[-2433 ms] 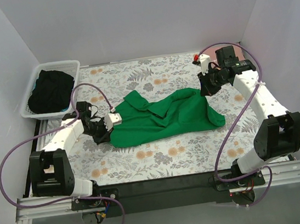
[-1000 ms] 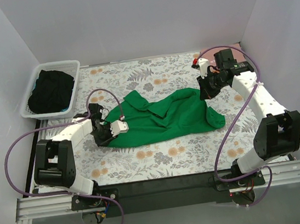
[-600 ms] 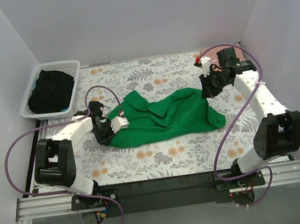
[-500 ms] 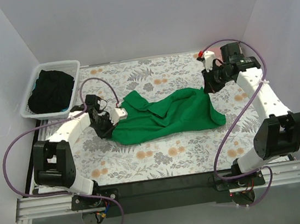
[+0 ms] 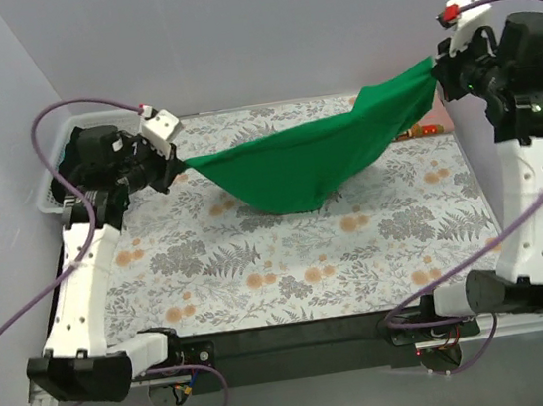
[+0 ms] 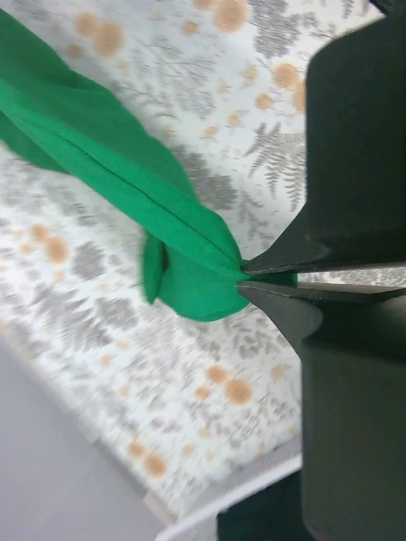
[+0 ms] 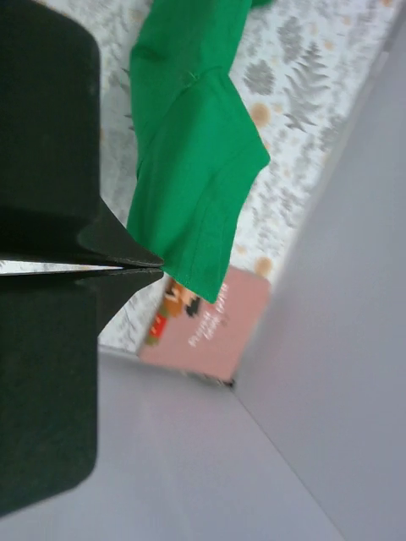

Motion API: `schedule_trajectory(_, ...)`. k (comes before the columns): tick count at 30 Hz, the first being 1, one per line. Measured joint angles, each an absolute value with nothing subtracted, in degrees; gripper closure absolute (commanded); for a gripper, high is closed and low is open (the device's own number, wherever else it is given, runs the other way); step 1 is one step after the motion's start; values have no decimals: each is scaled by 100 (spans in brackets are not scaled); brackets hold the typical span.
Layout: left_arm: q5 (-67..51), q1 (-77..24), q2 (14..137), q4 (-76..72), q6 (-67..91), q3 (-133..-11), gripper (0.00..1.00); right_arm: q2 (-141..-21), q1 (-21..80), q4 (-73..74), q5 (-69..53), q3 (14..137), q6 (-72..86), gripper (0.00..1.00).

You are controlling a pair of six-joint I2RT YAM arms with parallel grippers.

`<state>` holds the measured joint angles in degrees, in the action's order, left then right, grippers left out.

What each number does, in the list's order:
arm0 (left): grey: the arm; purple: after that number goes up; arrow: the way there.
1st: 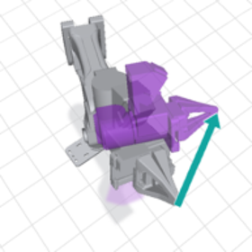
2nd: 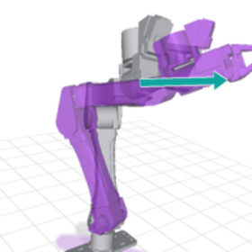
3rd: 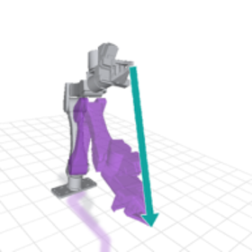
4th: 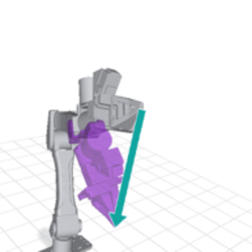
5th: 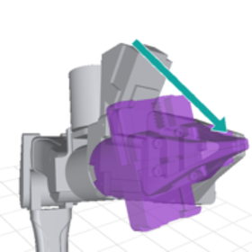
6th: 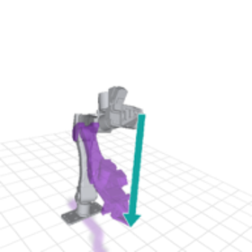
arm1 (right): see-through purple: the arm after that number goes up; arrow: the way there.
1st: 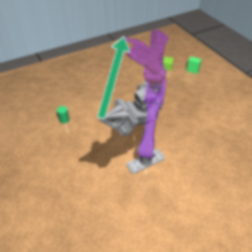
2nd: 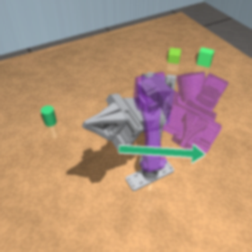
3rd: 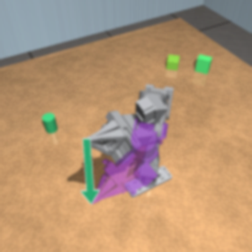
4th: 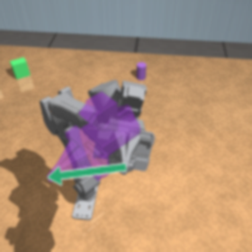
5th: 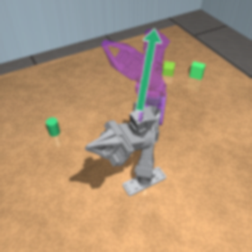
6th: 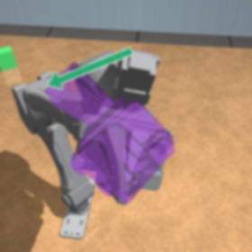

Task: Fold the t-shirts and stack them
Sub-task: Flatten the tshirt out

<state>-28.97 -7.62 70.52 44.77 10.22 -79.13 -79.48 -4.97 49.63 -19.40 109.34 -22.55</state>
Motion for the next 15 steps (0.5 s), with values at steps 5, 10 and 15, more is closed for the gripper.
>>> schedule_trajectory(5, -2886, -762, 6053, 4080, 1669, -8329, 100, -6565, -554, 4230, -1688, 11052, -2231, 99)
schedule_trajectory(10, -2790, -760, 4993, 3675, 2088, -8635, 100, -5415, -550, 3306, -1197, 11349, -2233, 99)
schedule_trajectory(15, -2788, -718, 4449, 3459, 2314, -9164, 100, -5266, -550, 2499, -886, 11948, -2283, 99)
